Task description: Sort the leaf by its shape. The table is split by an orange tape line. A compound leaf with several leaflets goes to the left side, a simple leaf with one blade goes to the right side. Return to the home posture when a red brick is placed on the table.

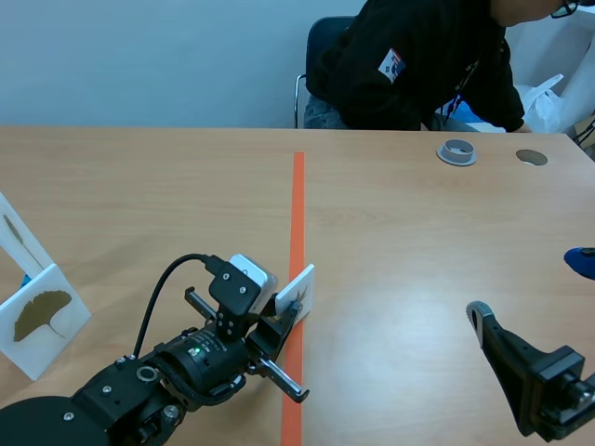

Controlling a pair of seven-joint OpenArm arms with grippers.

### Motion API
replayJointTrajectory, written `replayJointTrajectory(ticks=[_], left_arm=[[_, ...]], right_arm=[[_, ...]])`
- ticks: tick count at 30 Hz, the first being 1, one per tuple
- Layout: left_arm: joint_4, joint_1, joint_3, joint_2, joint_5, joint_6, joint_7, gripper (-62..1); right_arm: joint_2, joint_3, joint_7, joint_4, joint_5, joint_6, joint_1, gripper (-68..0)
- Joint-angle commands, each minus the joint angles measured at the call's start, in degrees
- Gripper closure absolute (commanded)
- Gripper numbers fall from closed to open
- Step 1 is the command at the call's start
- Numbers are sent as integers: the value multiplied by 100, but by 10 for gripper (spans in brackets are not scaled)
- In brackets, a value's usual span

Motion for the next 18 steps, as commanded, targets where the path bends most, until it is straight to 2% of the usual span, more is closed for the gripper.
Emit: replayJointTrajectory(ticks=[1,4,13,18], left_arm=[[356,142,-46,4,-35,-13,-70,-36],[994,544,-87,-120,-39,-13,15,-36],[3556,2262,-262,-752,-199,-13,463,-36],[4522,3121,-516,-973,-197,-13,741,-36]], right_arm=[[61,92,125,4,81,-20,79,-679],[61,92,125,4,81,-20,79,-679],[61,92,125,4,81,-20,79,-679],[63,92,125,4,81,-20,79,-679]])
